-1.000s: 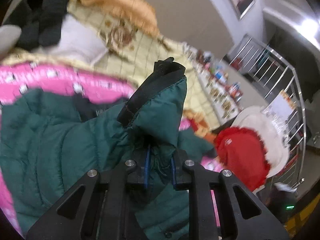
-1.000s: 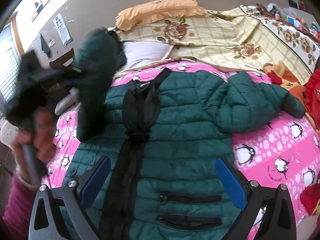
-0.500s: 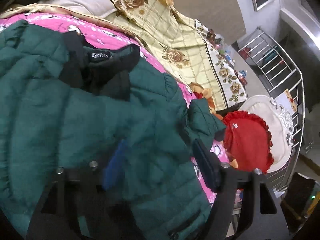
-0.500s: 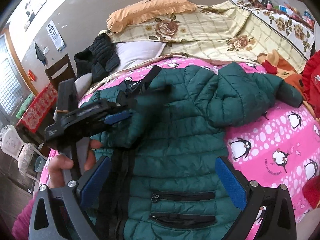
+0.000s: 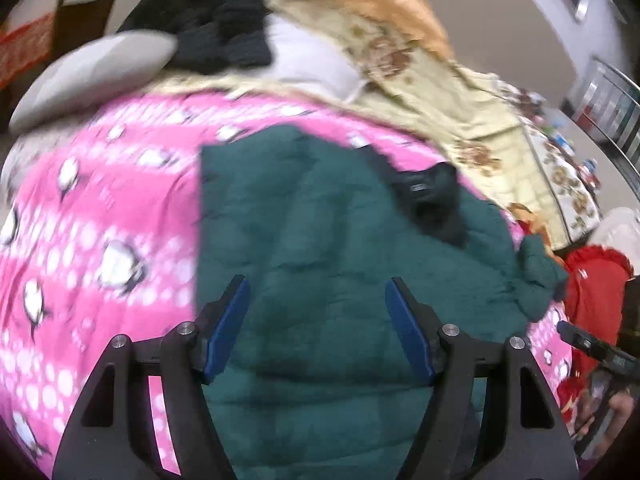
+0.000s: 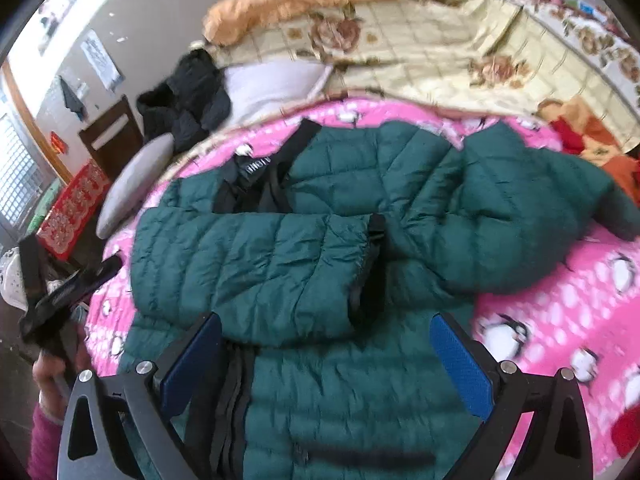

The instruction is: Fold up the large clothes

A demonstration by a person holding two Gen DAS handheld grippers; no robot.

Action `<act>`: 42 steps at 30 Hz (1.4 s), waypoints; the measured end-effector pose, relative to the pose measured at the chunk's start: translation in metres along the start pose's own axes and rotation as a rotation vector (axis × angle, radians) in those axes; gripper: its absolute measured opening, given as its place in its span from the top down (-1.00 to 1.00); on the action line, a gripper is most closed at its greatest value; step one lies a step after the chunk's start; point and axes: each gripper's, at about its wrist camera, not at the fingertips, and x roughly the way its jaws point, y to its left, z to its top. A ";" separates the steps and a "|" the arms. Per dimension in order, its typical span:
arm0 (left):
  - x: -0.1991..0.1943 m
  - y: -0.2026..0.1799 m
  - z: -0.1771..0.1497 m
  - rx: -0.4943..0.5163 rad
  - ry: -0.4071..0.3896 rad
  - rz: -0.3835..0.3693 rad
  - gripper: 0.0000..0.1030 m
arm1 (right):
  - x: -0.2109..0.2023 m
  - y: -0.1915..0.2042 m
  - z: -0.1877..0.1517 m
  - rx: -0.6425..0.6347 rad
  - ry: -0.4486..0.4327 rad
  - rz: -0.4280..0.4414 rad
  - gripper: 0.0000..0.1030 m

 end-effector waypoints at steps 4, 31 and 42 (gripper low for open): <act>0.008 0.020 -0.010 -0.046 0.027 0.037 -0.37 | 0.055 -0.010 0.014 0.071 0.073 0.010 -0.99; 0.054 -0.002 0.001 -0.053 0.025 0.156 -0.37 | 0.086 -0.042 0.058 -0.081 -0.137 -0.235 0.72; 0.051 0.000 0.000 -0.062 0.020 0.159 -0.37 | 0.032 -0.021 0.042 -0.112 -0.205 -0.192 -0.48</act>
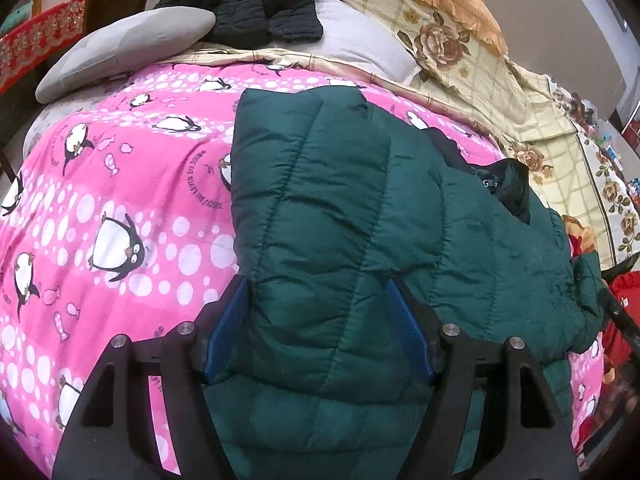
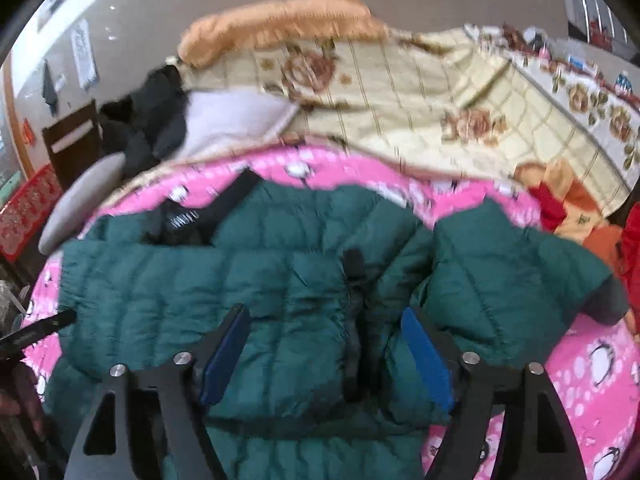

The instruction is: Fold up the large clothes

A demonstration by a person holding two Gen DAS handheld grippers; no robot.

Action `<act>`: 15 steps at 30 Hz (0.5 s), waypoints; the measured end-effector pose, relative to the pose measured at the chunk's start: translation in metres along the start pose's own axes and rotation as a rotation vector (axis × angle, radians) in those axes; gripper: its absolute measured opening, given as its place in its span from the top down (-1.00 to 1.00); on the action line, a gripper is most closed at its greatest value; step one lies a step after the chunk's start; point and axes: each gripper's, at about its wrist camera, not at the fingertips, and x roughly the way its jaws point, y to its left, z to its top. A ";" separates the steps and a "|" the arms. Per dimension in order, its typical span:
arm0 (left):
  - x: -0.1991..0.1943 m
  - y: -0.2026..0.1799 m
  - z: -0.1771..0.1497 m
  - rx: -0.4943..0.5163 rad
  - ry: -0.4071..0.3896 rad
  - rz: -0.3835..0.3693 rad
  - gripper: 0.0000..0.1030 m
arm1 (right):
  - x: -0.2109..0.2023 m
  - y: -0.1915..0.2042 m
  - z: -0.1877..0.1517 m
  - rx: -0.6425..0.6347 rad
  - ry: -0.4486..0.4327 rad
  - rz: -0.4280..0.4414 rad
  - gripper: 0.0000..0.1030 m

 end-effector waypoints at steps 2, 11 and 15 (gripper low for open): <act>-0.004 -0.001 -0.001 0.001 -0.004 0.002 -0.37 | -0.012 0.007 0.001 -0.024 0.005 0.021 -0.48; -0.025 -0.014 -0.005 0.066 -0.051 0.026 -0.37 | -0.015 0.039 -0.021 -0.086 0.081 0.120 -0.48; -0.034 -0.024 -0.007 0.115 -0.098 0.044 -0.37 | 0.001 0.051 -0.028 -0.112 0.107 0.125 -0.48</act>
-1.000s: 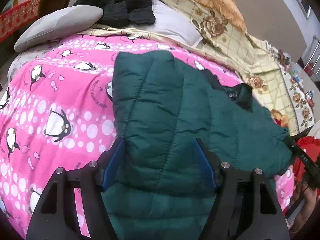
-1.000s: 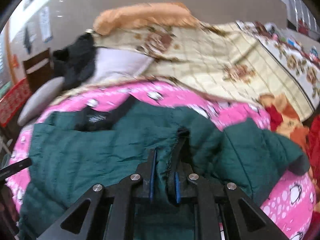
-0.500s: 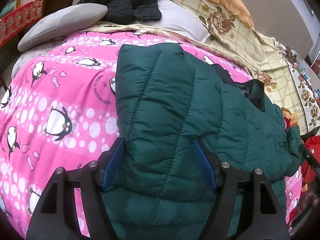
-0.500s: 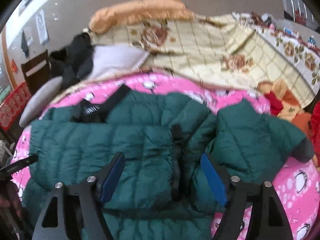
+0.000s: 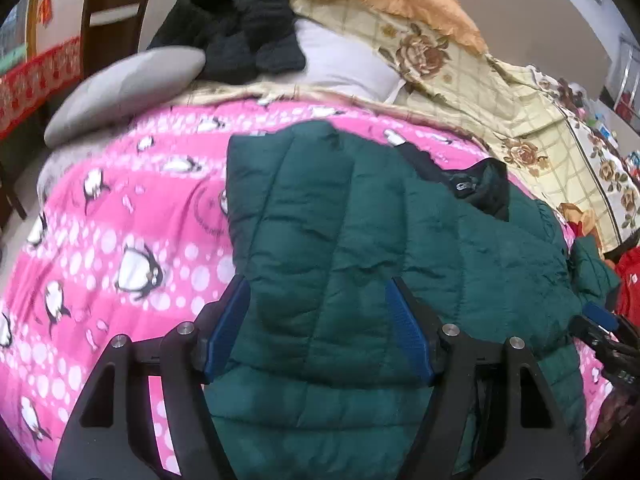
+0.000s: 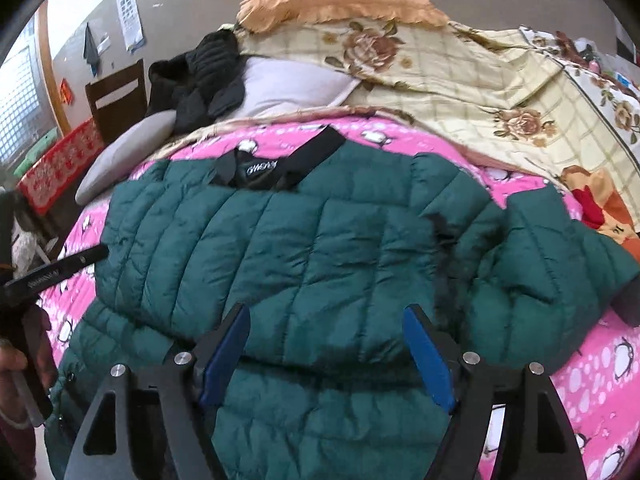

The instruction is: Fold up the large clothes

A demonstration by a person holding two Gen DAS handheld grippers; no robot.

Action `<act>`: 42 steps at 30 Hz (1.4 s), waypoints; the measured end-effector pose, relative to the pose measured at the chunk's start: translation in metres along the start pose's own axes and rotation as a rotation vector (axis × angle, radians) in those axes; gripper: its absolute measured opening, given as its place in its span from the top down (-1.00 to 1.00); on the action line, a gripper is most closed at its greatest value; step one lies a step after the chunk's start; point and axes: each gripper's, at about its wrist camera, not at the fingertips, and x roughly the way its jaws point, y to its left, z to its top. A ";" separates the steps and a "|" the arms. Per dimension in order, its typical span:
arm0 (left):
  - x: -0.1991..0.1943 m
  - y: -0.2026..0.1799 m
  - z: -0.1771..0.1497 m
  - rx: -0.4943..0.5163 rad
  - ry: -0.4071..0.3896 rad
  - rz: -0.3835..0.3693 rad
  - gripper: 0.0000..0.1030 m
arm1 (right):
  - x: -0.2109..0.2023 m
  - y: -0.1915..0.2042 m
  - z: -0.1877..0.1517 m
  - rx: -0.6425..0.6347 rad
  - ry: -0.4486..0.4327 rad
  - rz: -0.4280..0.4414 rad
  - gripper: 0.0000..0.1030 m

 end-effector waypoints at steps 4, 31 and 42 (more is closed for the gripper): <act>0.003 -0.009 0.001 0.025 -0.005 -0.002 -0.37 | 0.019 0.007 0.001 -0.019 0.020 -0.031 -0.47; 0.004 -0.020 -0.008 0.005 0.040 -0.047 -0.37 | -0.010 -0.064 0.009 0.203 0.057 -0.002 -0.38; 0.001 -0.026 -0.010 0.010 0.031 -0.065 -0.37 | -0.051 -0.163 0.009 0.358 0.007 -0.207 -0.42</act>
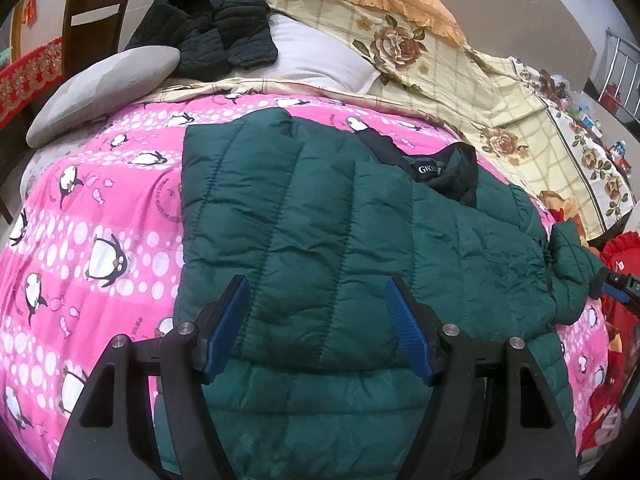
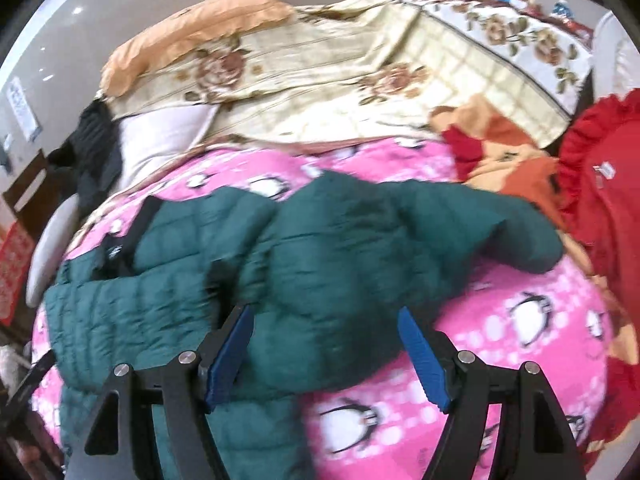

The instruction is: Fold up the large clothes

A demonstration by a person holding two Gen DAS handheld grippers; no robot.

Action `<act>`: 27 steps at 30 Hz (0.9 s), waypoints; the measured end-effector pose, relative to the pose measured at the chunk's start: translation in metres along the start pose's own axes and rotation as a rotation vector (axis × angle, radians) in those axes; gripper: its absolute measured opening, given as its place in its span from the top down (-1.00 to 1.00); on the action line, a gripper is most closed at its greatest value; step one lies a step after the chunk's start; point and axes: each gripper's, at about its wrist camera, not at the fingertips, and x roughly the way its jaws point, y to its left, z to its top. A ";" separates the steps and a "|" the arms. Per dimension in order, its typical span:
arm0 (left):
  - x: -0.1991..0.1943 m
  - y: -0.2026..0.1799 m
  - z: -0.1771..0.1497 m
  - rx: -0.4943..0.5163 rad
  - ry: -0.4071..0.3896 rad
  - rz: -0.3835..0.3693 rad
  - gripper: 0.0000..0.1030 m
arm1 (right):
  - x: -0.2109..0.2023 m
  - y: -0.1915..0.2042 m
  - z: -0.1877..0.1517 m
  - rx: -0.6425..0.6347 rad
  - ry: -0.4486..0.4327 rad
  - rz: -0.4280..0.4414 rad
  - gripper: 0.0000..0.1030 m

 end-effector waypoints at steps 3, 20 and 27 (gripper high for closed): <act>0.000 0.000 0.001 0.003 0.001 0.001 -0.37 | 0.000 -0.018 0.002 0.023 -0.002 -0.022 -0.45; 0.000 -0.002 -0.004 -0.003 0.017 -0.011 -0.37 | 0.005 -0.111 0.011 0.290 -0.015 -0.026 -0.68; -0.002 -0.003 -0.004 -0.003 0.023 -0.031 -0.37 | 0.017 -0.156 0.013 0.564 -0.011 0.087 -0.79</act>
